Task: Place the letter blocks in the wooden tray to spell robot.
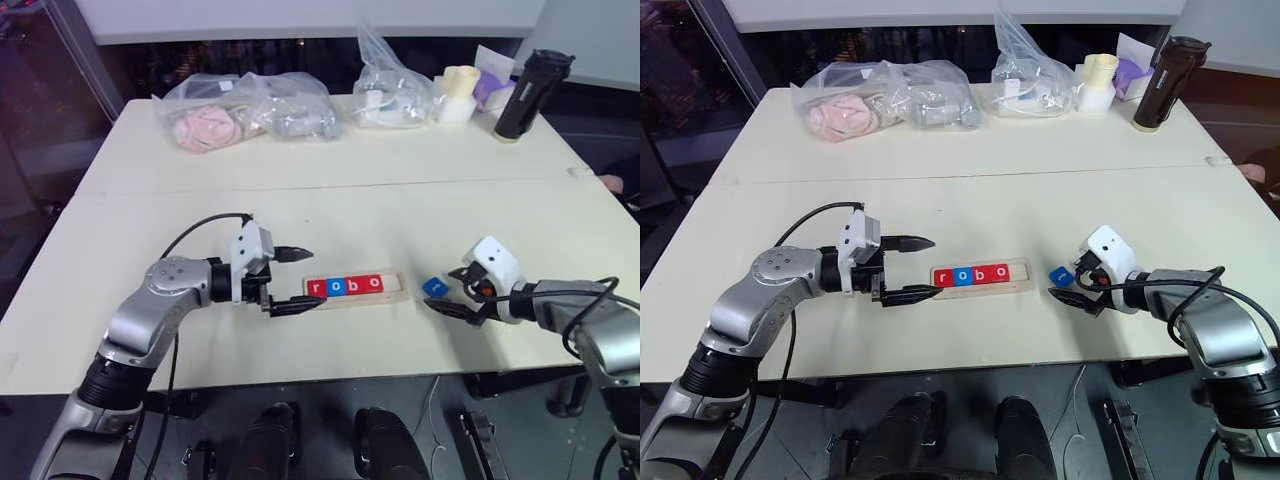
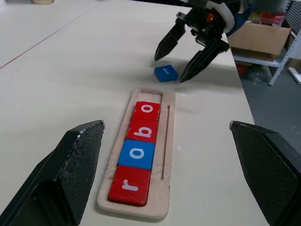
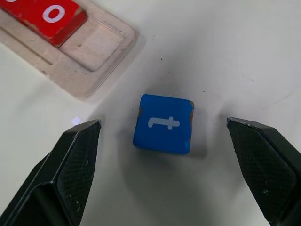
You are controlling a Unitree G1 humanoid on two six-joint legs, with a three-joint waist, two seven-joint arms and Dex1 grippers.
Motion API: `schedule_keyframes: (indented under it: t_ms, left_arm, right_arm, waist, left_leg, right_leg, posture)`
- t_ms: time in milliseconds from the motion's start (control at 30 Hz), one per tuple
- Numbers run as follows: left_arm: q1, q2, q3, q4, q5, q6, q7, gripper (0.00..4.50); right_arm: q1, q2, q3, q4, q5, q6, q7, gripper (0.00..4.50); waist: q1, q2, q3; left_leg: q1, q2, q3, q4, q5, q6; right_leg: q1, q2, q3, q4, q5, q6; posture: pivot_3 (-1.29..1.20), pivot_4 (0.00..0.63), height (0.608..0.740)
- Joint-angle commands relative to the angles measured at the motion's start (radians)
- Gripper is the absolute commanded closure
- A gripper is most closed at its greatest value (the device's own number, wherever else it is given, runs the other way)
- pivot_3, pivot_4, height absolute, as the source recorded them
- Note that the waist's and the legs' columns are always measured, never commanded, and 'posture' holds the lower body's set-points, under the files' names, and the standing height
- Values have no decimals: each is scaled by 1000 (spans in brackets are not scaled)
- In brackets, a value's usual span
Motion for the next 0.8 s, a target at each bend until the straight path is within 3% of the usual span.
schedule_keyframes:
  t_ms: [33,267,500,633,800]
  left_arm:
    - [-6,4,15,-28,-2,-14,-1,0]
    - [-11,1,10,-26,0,-14,2,0]
    - [-15,-4,9,-22,2,-14,7,0]
    - [-15,-5,10,-23,3,-14,10,0]
    - [-20,-7,11,-14,6,-18,9,0]
  right_arm:
    - [8,8,-13,-43,1,22,-32,122]
    - [35,24,-3,-55,-11,44,-79,122]
    - [24,-2,3,-46,-15,45,-70,3367]
    - [-14,-63,52,-44,-76,-97,-8,3358]
    - [-98,-170,152,-1,-173,-453,204,3358]
  waist:
    - [8,0,0]
    - [12,0,0]
    - [12,0,0]
    - [11,0,0]
    - [7,0,0]
  left_leg:
    - [0,0,0,0,0,0]
    - [0,0,0,0,0,0]
    - [0,0,0,0,0,0]
    - [0,0,0,1,0,0]
    - [0,0,1,0,0,0]
  right_leg:
    - [0,0,0,0,0,0]
    - [0,-1,0,0,0,0]
    - [0,0,0,0,0,0]
    - [0,0,0,0,0,0]
    - [0,0,0,0,0,0]
  posture:
    - [0,150,725]
    - [0,150,725]
    - [0,150,725]
    - [0,150,725]
    - [0,150,725]
